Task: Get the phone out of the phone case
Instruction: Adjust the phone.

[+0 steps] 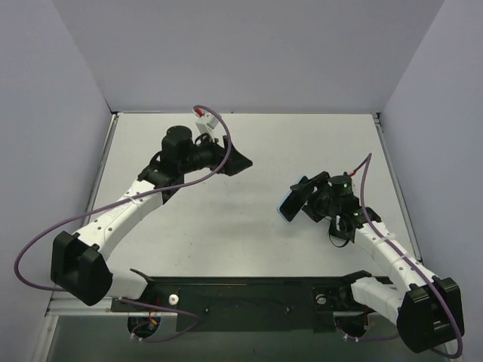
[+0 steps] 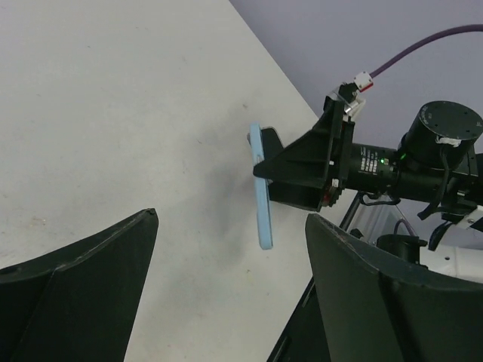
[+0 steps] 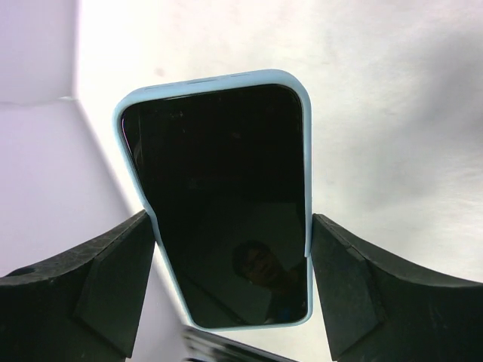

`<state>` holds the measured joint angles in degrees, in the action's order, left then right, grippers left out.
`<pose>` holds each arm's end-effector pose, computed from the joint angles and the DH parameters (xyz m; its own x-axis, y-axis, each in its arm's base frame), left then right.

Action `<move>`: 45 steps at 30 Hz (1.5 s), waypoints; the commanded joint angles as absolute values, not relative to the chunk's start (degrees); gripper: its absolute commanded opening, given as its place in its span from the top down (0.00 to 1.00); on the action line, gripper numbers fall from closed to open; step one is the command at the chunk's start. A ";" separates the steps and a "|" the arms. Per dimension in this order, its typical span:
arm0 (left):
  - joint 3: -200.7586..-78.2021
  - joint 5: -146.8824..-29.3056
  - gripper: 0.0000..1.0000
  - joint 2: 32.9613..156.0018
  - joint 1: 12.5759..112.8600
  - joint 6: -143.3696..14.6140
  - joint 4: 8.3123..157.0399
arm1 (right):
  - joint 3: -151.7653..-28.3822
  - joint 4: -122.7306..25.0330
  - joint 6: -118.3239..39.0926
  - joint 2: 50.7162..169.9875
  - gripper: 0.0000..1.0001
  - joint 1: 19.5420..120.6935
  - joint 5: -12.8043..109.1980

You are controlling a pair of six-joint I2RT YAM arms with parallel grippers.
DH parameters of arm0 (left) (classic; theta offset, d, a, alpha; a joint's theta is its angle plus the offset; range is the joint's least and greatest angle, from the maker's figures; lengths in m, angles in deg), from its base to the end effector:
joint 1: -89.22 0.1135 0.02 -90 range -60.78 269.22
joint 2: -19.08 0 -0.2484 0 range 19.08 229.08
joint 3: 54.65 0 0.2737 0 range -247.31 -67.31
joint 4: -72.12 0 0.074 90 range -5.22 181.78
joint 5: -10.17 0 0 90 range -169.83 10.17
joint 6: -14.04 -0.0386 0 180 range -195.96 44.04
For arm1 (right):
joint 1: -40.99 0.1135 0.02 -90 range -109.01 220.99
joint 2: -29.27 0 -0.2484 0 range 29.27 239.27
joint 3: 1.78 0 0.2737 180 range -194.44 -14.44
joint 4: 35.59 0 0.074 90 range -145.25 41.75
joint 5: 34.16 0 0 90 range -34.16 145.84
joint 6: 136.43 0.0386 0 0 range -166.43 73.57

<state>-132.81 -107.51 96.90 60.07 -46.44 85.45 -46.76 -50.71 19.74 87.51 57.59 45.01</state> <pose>0.2941 -0.1845 0.3336 -0.5781 -0.1772 -0.7965 0.6226 0.5351 -0.5710 0.2415 0.0795 0.2087 -0.5856 0.7629 -0.2738 0.2393 0.4854 0.8409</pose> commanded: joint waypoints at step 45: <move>-135.87 -96.70 1.00 98.44 48.87 -56.44 92.78 | -49.85 -36.56 22.99 87.91 0.15 76.59 45.72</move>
<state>-133.35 -93.99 100.94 49.03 -56.23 96.29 -45.18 -15.24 48.05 95.81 76.72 47.78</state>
